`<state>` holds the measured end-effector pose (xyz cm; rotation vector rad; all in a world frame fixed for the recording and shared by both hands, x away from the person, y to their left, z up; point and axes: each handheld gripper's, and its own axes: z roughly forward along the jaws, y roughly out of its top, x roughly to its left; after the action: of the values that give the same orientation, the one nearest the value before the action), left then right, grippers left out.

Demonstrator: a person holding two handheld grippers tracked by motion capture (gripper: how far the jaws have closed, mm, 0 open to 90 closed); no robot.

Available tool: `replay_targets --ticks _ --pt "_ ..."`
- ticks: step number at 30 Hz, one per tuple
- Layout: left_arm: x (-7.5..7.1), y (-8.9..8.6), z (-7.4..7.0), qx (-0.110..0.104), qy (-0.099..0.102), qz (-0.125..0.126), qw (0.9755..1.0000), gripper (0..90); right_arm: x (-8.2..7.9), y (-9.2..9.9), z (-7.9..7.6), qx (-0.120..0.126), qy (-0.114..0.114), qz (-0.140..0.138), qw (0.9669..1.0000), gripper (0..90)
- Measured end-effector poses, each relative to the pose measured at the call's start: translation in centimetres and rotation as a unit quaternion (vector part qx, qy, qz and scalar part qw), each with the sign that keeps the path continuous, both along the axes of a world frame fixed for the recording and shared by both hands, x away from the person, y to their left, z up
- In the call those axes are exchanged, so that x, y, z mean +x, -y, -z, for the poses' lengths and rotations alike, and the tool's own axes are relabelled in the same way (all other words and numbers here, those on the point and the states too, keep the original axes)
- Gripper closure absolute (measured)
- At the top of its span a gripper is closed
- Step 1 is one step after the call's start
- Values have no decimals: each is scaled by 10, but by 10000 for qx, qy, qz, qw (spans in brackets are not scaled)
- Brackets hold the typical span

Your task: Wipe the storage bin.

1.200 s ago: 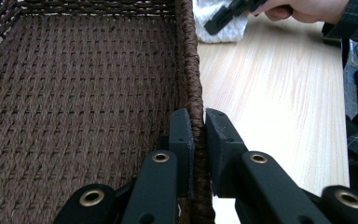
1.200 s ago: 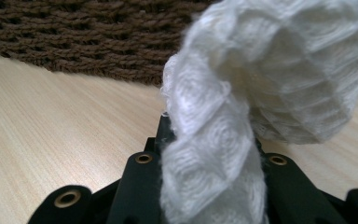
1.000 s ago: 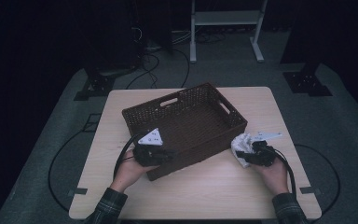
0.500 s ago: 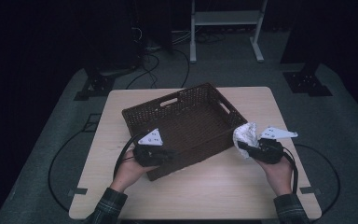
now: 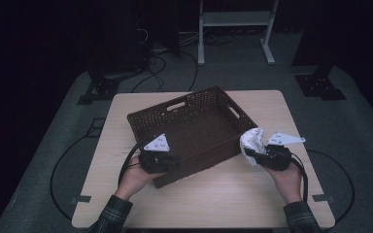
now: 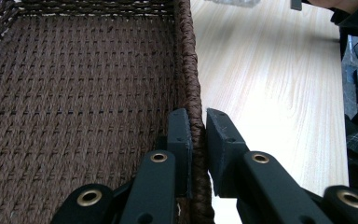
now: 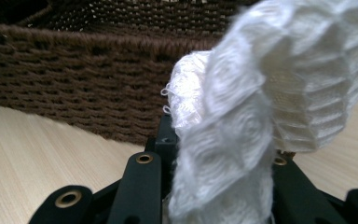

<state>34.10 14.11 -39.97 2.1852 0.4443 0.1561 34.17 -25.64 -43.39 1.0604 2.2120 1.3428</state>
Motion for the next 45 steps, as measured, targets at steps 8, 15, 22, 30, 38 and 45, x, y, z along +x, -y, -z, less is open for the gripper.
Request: replay_targets --ticks 8,15,22,30,38,45 --pt "0 0 0 5 -11 10 10000 794 9 -3 17 -223 -295 -39 9993 698" --pt "1 0 0 -11 -22 17 10000 794 14 -8 29 -297 -613 -120 9976 698" --pt "0 0 0 0 -12 9 10000 794 19 -15 43 -437 -948 -254 9942 697" --pt "1 0 0 1 -15 20 10000 794 13 -20 35 -455 -793 -311 9953 697" --pt "0 0 0 9 -16 12 10000 795 -4 -26 3 -215 -161 -424 9987 697" --pt "0 0 0 12 -17 11 10000 796 -10 -32 -10 -122 87 -543 9984 697"
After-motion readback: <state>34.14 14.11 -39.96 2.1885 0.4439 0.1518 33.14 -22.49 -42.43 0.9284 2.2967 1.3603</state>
